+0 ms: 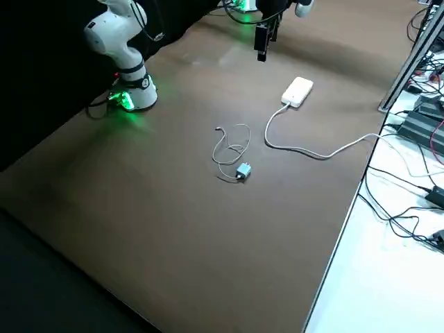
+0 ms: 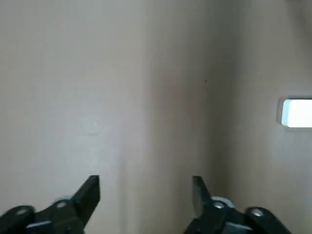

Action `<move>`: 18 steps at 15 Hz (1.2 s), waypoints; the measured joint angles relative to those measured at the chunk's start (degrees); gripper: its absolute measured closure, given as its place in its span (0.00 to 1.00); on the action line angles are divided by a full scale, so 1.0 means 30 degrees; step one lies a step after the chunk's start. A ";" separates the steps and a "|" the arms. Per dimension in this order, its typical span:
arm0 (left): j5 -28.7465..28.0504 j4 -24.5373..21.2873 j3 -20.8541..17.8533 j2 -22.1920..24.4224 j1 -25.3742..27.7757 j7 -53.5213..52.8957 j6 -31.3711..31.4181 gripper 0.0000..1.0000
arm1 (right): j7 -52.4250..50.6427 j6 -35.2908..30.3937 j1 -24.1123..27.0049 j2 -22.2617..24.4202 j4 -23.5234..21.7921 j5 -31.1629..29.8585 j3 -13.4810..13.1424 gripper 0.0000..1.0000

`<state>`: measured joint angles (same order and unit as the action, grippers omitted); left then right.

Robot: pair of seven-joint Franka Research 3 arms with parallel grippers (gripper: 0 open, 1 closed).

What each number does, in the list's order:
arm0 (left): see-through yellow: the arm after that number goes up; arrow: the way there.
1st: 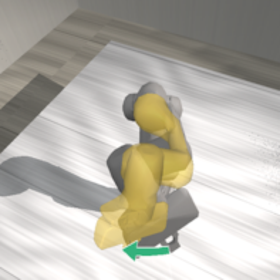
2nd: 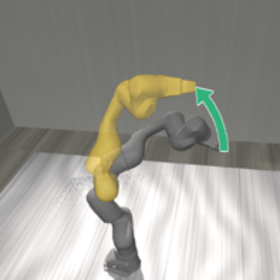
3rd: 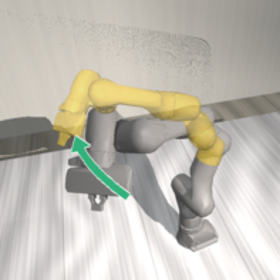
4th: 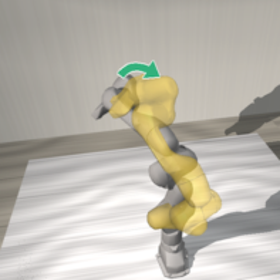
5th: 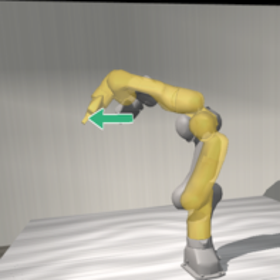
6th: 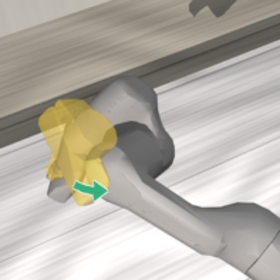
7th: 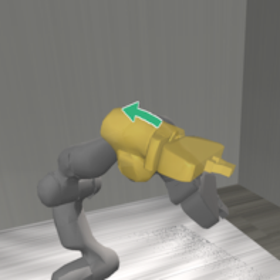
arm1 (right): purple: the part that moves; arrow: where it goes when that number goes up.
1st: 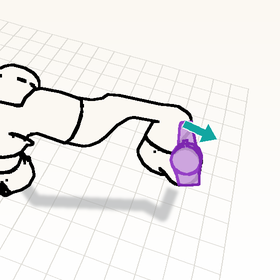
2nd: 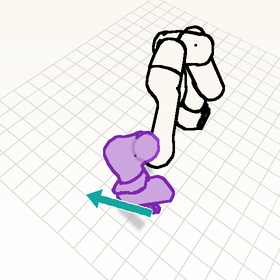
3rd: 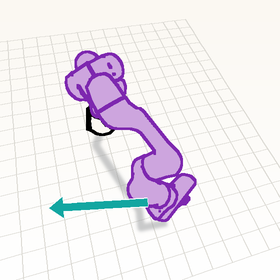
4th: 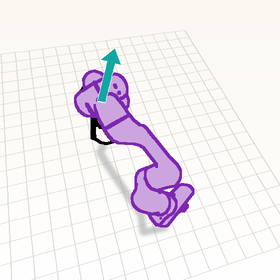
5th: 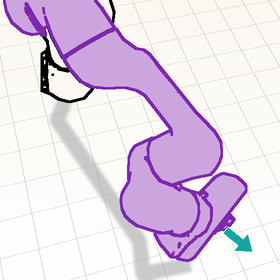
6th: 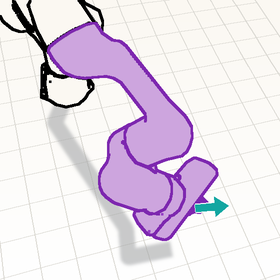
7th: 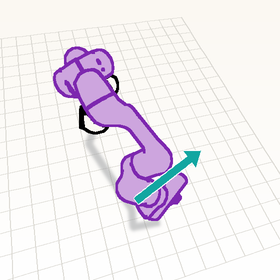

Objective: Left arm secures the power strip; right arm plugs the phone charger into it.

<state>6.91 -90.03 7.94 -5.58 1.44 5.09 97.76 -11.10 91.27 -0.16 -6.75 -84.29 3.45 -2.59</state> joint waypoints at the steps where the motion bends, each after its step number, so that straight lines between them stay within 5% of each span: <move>1: 0.0353 -0.0008 0.0003 -0.0046 -0.0001 0.0000 0.0092 0.27 | -0.0043 0.0000 0.0000 -0.0009 -0.0003 0.0000 0.0007 0.00; 3: 0.0818 -0.0025 0.0021 -0.0190 -0.0001 0.0008 0.0337 0.30 | -0.0147 -0.0002 0.0000 -0.0025 -0.0006 0.0000 0.0009 0.00; 5: 0.1146 -0.0037 0.0039 -0.0394 -0.0001 0.0188 0.0592 0.49 | -0.0219 -0.0018 0.0000 -0.0067 -0.0033 0.0000 0.0011 0.00; 10: 0.1633 -0.0042 0.0434 -0.0835 -0.0017 0.0851 0.1201 0.62 | -0.2948 -0.0063 0.0148 -0.0838 -0.0183 0.0001 0.0027 0.00; 14: 0.2174 -0.0067 0.0561 -0.0867 -0.0015 0.0966 0.1492 0.72 | -0.8927 -0.0102 0.1327 -0.1215 -0.0329 0.0723 -0.0005 0.00; 16: 0.2525 -0.0265 0.0750 -0.0893 -0.0002 0.0966 0.2027 0.92 | -1.2408 -0.0134 0.2167 -0.1467 -0.0356 0.1415 -0.0020 0.00; 18: 0.2652 -0.0765 0.1254 -0.0989 0.0010 0.0965 0.3124 0.99 | -1.5659 -0.0146 0.2999 -0.1824 -0.0400 0.2341 -0.0035 0.00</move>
<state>14.87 -92.32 11.70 -8.55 1.47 7.99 107.14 -58.08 90.83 8.84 -12.22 -85.49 10.47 -2.69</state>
